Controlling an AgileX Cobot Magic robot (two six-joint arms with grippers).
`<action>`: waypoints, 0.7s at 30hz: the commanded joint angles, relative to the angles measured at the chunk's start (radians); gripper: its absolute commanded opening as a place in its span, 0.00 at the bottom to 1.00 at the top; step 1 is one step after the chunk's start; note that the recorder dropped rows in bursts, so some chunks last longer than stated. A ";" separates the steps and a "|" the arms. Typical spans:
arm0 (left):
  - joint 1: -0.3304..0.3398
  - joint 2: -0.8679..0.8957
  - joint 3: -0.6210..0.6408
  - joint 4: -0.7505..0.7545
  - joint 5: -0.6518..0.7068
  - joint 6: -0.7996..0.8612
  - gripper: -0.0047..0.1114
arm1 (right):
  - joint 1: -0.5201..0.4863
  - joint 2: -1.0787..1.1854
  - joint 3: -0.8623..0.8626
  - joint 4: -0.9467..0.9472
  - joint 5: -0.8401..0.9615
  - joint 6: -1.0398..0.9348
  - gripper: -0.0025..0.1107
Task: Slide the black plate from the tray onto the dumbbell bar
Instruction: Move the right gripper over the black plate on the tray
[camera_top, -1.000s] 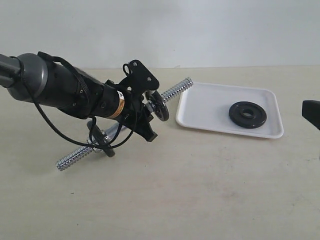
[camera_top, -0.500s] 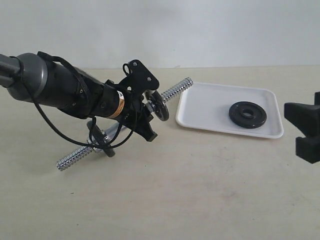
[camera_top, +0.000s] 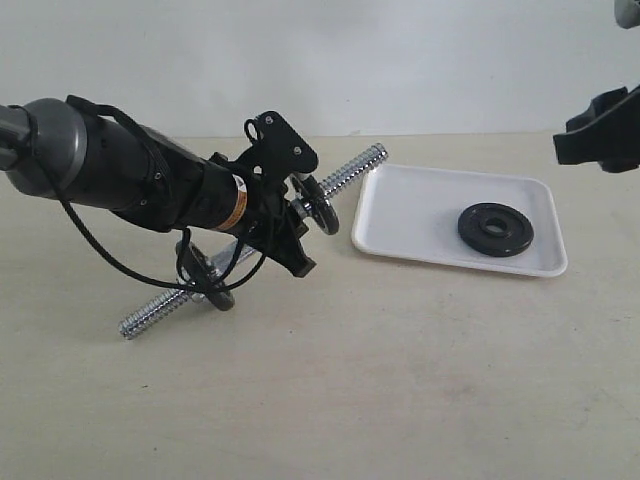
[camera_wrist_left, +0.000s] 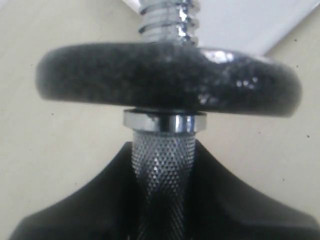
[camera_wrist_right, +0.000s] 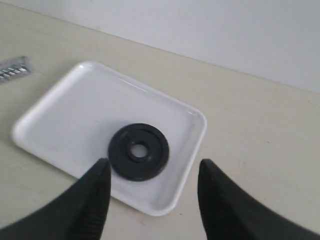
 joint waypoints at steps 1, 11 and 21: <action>0.002 -0.075 -0.025 -0.008 -0.010 -0.001 0.07 | -0.056 0.068 -0.053 -0.018 0.036 -0.043 0.43; 0.002 -0.079 -0.025 -0.008 -0.021 -0.001 0.07 | -0.057 0.176 -0.065 -0.059 0.004 -0.042 0.43; 0.002 -0.079 -0.025 -0.008 -0.021 -0.001 0.07 | -0.057 0.182 -0.065 -0.042 -0.094 -0.042 0.43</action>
